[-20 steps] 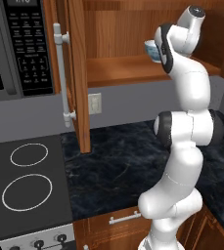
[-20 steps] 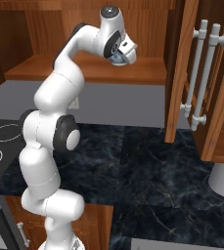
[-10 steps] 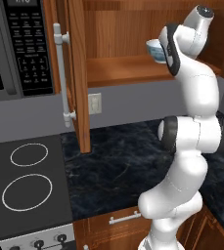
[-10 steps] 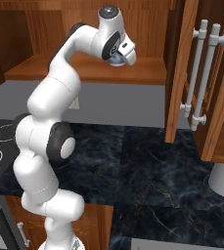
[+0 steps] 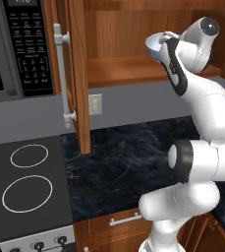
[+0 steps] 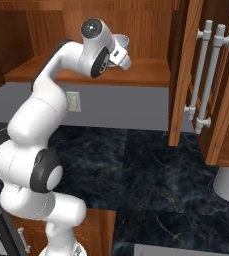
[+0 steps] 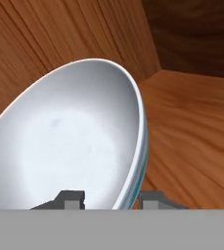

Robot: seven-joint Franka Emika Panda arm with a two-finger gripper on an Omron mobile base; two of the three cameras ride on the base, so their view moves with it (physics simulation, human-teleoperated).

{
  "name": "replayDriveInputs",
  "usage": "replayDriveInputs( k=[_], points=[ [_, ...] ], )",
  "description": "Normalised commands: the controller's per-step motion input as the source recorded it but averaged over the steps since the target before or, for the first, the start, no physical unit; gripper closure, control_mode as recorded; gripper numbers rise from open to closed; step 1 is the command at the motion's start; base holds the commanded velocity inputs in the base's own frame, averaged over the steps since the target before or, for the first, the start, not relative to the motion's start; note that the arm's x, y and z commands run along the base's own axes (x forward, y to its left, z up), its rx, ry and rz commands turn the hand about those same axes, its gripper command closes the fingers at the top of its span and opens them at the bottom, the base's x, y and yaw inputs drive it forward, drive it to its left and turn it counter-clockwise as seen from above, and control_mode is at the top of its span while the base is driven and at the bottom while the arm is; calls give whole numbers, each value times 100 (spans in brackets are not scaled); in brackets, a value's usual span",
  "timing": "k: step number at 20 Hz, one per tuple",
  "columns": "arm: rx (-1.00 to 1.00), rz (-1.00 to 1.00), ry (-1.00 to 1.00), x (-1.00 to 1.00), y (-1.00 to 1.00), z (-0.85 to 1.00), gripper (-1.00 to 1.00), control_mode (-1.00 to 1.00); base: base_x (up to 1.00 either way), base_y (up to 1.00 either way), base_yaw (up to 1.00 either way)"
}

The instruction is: Take the smaller bowl and place it next to the appetizer plate on the dining counter , and place the larger bowl next to the plate with cooked food.

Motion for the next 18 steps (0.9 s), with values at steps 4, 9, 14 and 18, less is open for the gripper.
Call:
replayDriveInputs(
  k=[4, 9, 14, 18],
  points=[
    [-1, 2, -5, -85, 34, 19, 100, -100, 0, 0, 0],
    [1, 10, 0, -100, 18, 59, 100, -100, 0, 0, 0],
    [3, 19, 8, -99, 22, 23, 100, -100, 0, 0, 0],
    [0, 17, 8, -91, 9, -22, 100, -100, 0, 0, 0]
  ],
)
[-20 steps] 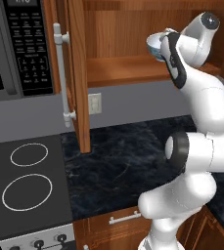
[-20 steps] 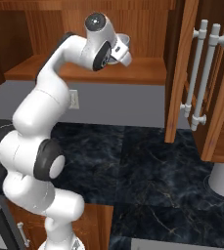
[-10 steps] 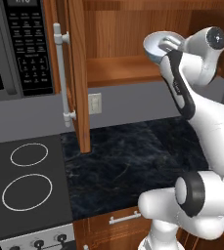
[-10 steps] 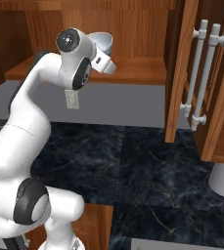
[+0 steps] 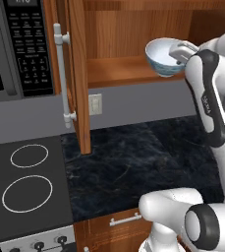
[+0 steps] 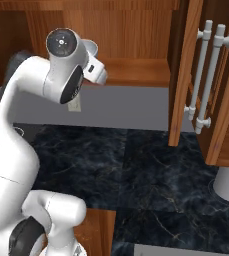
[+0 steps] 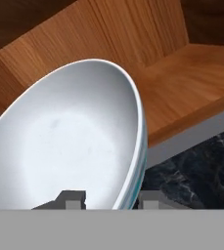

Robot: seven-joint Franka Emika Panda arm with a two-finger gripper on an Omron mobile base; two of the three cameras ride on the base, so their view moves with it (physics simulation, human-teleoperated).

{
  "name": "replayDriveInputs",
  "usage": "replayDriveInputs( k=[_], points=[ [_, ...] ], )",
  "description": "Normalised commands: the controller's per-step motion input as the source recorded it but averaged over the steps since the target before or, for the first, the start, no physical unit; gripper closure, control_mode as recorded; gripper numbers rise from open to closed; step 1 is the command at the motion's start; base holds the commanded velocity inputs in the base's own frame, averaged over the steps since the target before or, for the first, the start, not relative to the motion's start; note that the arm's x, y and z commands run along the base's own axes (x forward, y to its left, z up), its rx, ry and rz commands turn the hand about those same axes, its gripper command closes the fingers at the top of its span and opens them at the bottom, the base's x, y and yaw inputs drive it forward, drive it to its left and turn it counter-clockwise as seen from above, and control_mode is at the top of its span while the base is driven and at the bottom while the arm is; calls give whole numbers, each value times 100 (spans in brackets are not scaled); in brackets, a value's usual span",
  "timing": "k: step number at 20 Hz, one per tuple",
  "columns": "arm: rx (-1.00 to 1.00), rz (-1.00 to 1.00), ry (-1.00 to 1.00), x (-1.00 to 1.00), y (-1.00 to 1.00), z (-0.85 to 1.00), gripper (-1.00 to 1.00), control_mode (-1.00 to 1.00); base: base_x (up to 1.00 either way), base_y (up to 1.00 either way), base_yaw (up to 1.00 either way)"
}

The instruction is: Take the smaller bowl and place it next to the appetizer plate on the dining counter , and place the larger bowl next to the plate with cooked food.

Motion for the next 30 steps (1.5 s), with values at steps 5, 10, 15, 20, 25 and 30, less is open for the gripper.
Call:
replayDriveInputs(
  k=[5, 10, 15, 20, 25, 30],
  points=[
    [0, 9, 6, -77, 8, -20, 100, -100, 0, 0, 0],
    [-1, 0, 11, -61, 26, 0, 100, -100, 0, 0, 0],
    [-1, -9, 11, -72, 5, -1, 100, -100, 0, 0, 0],
    [0, -11, 10, -60, -4, -9, 100, -100, 0, 0, 0],
    [0, -14, 9, -60, -6, -13, 100, -100, 0, 0, 0],
    [0, -3, 2, -22, 0, 0, 100, 100, -50, 0, 0]
  ],
)
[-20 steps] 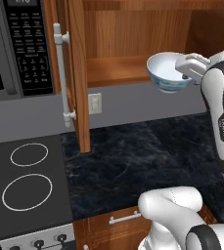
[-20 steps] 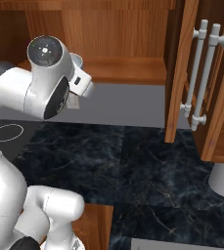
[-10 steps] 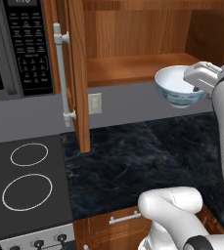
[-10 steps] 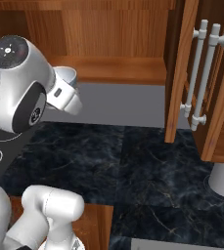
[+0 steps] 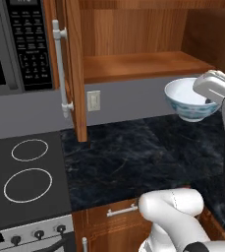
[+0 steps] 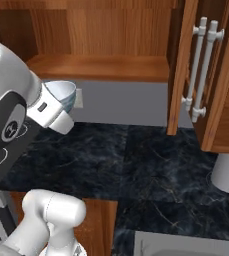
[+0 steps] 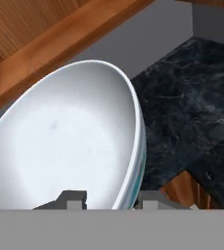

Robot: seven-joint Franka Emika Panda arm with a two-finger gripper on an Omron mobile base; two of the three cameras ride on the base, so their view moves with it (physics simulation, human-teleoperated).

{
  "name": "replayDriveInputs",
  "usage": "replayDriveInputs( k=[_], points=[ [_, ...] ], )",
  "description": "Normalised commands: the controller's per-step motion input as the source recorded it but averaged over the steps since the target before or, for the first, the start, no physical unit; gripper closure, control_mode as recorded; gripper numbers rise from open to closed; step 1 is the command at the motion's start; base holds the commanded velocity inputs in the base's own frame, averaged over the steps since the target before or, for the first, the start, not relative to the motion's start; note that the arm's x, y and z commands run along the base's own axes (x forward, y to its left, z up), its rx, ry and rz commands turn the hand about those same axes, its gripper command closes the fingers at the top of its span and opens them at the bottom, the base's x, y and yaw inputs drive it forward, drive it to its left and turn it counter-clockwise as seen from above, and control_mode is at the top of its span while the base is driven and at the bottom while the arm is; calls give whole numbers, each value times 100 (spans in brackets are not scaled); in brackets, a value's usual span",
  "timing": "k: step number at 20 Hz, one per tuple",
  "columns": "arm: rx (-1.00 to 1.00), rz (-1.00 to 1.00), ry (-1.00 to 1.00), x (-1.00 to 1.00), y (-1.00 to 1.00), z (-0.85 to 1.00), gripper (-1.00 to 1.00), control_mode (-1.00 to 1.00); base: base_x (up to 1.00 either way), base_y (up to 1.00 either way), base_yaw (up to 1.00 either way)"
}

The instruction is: Take the smaller bowl and place it next to the appetizer plate on the dining counter , and place the larger bowl next to the plate with cooked food.

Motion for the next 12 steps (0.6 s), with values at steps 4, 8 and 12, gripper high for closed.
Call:
replayDriveInputs(
  k=[4, 8, 12],
  points=[
    [0, 0, 0, 0, 0, 0, 100, 100, -100, 12, 1],
    [0, 0, 0, 0, 0, 0, 100, 100, -98, 33, 9],
    [0, 0, 0, 0, 0, 0, 100, 100, -55, 70, 23]
  ],
)
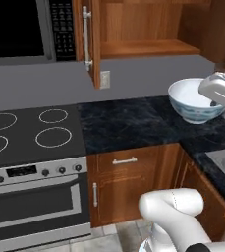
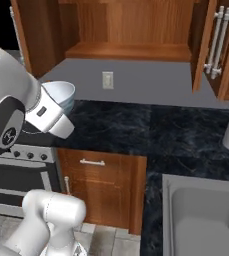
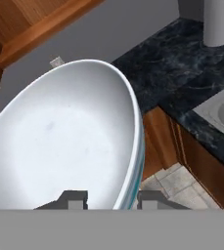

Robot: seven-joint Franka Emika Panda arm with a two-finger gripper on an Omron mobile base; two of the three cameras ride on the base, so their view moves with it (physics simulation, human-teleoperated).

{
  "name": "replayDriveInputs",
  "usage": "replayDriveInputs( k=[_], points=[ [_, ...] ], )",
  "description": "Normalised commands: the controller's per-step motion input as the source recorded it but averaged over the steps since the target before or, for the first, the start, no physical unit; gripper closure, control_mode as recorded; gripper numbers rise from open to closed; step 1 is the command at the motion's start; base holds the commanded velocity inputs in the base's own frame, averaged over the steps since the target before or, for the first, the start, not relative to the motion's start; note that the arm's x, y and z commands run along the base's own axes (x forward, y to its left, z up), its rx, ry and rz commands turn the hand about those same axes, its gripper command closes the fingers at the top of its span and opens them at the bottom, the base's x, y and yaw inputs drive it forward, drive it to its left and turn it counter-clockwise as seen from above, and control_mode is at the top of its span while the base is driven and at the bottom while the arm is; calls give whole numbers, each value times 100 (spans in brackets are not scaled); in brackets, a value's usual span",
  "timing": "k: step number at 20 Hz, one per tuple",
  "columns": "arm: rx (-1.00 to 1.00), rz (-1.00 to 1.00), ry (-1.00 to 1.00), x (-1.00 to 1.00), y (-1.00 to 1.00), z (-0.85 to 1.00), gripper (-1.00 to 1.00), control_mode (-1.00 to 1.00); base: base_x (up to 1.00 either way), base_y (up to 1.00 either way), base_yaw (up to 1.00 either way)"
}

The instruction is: Take the smaller bowl and place it next to the appetizer plate on the dining counter , and place the larger bowl next to the plate with cooked food.

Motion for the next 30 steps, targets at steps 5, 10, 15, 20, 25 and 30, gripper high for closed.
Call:
replayDriveInputs(
  k=[5, 10, 15, 20, 25, 30],
  points=[
    [0, 0, 0, 0, 0, 0, 100, 100, -7, 88, 33],
    [0, 0, 0, 0, 0, 0, 100, 100, 0, 91, 39],
    [0, 0, 0, 0, 0, 0, 100, 100, 11, 90, 48],
    [0, 0, 0, 0, 0, 0, 100, 100, 39, 90, 49],
    [0, 0, 0, 0, 0, 0, 100, 100, 72, 82, 50],
    [0, 0, 0, 0, 0, 0, 100, 100, 85, 70, 49]
  ],
)
